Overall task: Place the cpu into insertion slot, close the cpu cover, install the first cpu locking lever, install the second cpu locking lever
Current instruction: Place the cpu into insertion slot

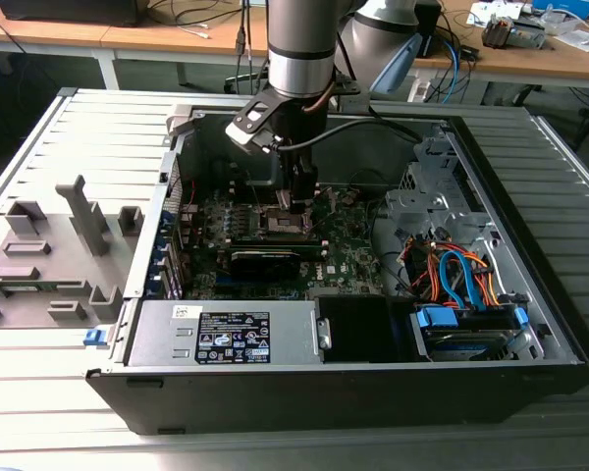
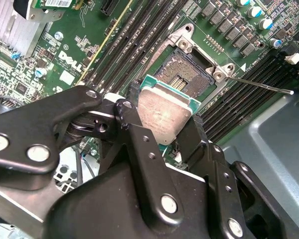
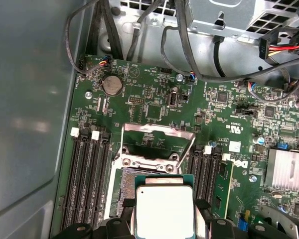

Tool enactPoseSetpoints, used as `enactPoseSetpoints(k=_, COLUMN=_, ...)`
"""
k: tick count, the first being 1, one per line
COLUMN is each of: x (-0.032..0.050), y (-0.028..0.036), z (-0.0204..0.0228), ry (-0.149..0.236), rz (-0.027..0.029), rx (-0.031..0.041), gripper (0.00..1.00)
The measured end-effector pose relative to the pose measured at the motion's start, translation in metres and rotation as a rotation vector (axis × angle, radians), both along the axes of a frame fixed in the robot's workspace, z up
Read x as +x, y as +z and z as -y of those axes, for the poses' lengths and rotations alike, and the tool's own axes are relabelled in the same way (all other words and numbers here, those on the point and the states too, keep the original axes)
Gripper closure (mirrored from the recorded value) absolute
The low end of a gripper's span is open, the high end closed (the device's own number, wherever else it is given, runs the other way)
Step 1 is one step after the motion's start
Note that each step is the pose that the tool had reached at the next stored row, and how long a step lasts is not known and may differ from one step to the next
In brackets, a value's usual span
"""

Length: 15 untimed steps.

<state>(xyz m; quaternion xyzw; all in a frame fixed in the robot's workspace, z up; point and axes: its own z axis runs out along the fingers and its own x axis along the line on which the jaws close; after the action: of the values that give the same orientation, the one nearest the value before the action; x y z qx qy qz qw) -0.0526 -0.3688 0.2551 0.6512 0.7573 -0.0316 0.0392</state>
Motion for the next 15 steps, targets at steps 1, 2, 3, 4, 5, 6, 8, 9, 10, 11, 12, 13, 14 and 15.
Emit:
enactPoseSetpoints(k=1, x=0.0, y=0.0, z=0.0, ry=-0.001, rz=0.0001, rx=-0.0005, gripper=0.45)
enactPoseSetpoints(k=2, x=0.0, y=0.0, z=0.0, ry=-0.002, rz=0.0001, rx=-0.0012, gripper=0.45)
enactPoseSetpoints(k=3, x=0.0, y=0.0, z=0.0, ry=-0.002, rz=0.0001, rx=-0.0017, gripper=0.45)
enactPoseSetpoints(k=4, x=0.0, y=0.0, z=0.0, ry=-0.003, rz=0.0001, rx=-0.002, gripper=0.45)
enactPoseSetpoints(k=5, x=0.0, y=0.0, z=0.0, ry=-0.004, rz=0.0, rx=-0.0025, gripper=0.45)
enactPoseSetpoints(k=6, x=0.0, y=0.0, z=0.0, ry=-0.004, rz=0.0, rx=-0.0029, gripper=0.45)
enactPoseSetpoints(k=8, x=0.0, y=0.0, z=0.0, ry=-0.007, rz=0.0, rx=-0.005, gripper=0.45)
enactPoseSetpoints(k=9, x=0.0, y=0.0, z=0.0, ry=-0.009, rz=0.0, rx=-0.0058, gripper=0.45)
enactPoseSetpoints(k=10, x=0.0, y=0.0, z=0.0, ry=-0.01, rz=0.0, rx=-0.0063, gripper=0.45)
enactPoseSetpoints(k=11, x=0.0, y=0.0, z=0.0, ry=-0.01, rz=0.0001, rx=-0.0068, gripper=0.45)
enactPoseSetpoints(k=12, x=0.0, y=0.0, z=0.0, ry=-0.011, rz=0.0001, rx=-0.0073, gripper=0.45)
enactPoseSetpoints(k=13, x=0.0, y=0.0, z=0.0, ry=-0.012, rz=0.0, rx=-0.0077, gripper=0.45)
enactPoseSetpoints(k=14, x=0.0, y=0.0, z=0.0, ry=-0.012, rz=0.0001, rx=-0.0082, gripper=0.45)
enactPoseSetpoints(k=15, x=0.0, y=0.0, z=0.0, ry=-0.013, rz=0.0001, rx=-0.0087, gripper=0.45)
